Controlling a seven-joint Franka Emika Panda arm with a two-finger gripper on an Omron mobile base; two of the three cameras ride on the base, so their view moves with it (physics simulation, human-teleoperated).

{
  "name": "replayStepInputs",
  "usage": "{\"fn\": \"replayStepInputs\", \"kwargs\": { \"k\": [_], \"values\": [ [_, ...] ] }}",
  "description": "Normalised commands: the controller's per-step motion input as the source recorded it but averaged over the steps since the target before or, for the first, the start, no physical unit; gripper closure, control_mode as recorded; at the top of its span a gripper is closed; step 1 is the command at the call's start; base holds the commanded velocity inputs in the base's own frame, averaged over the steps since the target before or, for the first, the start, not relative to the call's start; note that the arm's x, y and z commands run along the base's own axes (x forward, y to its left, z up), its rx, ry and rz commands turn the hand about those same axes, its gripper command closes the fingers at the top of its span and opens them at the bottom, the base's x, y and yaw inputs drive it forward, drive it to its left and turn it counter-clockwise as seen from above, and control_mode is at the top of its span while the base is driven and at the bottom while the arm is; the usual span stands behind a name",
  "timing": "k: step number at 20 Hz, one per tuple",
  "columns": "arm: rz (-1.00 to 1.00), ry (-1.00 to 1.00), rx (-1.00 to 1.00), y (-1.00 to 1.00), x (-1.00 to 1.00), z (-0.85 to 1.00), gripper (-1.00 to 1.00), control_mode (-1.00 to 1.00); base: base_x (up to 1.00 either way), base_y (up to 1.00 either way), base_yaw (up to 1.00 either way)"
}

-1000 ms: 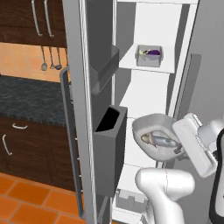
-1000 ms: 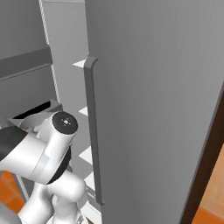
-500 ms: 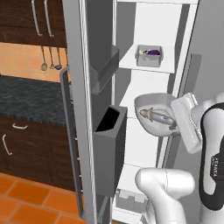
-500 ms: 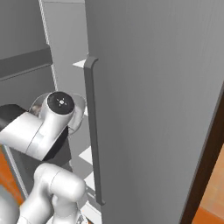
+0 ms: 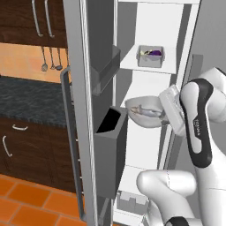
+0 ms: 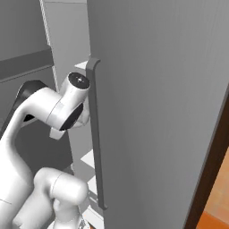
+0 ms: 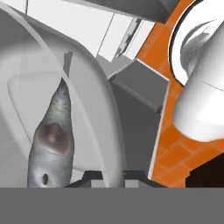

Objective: Take the meat container that has the fish and place it on the second highest rack of the freezer. Then take the vegetable container that has the mushroom and eggplant and place it on the highest rack of the freezer.

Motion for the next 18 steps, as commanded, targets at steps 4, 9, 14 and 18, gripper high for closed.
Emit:
{"fn": "replayStepInputs", "kwargs": {
  "k": [4,9,14,18],
  "values": [
    [-0.08,0.01,-0.02,0.11,0.57,-0.26,1.00,-1.00,0.00,0.00,0.00],
    [-0.23,-0.03,0.00,-0.06,0.33,-0.22,1.00,-1.00,0.00,0.00,0.00],
    [-0.26,-0.06,0.00,0.00,0.38,0.00,1.00,-1.00,0.00,0.00,0.00],
    [-0.34,-0.01,0.00,-0.01,-0.31,-0.16,1.00,-1.00,0.00,0.00,0.00]
  ]
}}
